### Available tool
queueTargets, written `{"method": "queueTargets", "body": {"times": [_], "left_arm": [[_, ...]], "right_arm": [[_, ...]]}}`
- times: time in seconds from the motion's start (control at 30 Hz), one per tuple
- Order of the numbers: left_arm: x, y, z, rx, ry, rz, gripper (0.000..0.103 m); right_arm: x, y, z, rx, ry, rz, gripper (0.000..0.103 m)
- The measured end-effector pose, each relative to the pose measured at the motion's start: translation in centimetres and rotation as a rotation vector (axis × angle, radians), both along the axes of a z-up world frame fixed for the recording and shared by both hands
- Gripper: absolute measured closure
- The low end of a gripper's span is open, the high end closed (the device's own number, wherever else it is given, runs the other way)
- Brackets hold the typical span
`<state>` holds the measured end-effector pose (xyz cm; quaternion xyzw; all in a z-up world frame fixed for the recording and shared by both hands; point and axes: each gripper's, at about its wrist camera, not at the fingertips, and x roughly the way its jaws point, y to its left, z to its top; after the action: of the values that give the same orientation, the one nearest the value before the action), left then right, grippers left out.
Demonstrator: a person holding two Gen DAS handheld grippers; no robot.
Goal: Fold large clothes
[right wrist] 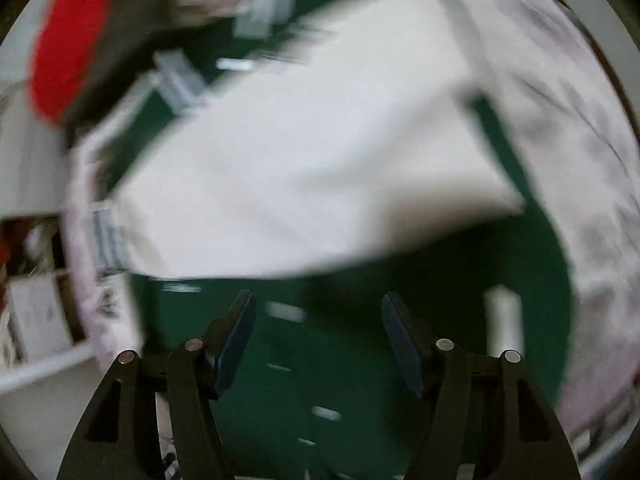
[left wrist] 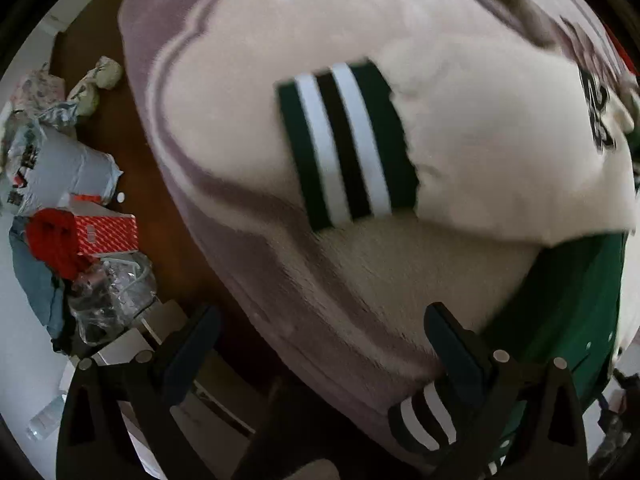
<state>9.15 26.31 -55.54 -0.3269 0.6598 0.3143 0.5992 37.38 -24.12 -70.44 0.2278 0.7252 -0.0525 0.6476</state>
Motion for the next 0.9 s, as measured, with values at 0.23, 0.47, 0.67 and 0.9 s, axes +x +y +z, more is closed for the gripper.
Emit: {"method": "queueTargets", "body": {"times": [0.23,0.47,0.67,0.9], "left_arm": [[3.2,-1.2,-1.2,0.014,-0.025,-0.044,0.000],[3.5,0.3,-1.8,-0.115,-0.139,0.115,0.000],[2.1,4.4,-2.5,-0.247,-0.424,0.413,0.004],[1.6,10.8,-1.9,0.001,-0.451,0.534,0.083]], "right_arm": [[-0.5,-6.4,-2.9,-0.388,-0.136,0.002,0.038],[-5.2,-12.7,-4.0,-0.249,-0.025,-0.251,0.039],[-11.3,-9.4,-0.7,-0.096,-0.042,-0.165,0.038],[-12.7,-0.4,-0.8,0.014,-0.048,-0.052,0.038]]}}
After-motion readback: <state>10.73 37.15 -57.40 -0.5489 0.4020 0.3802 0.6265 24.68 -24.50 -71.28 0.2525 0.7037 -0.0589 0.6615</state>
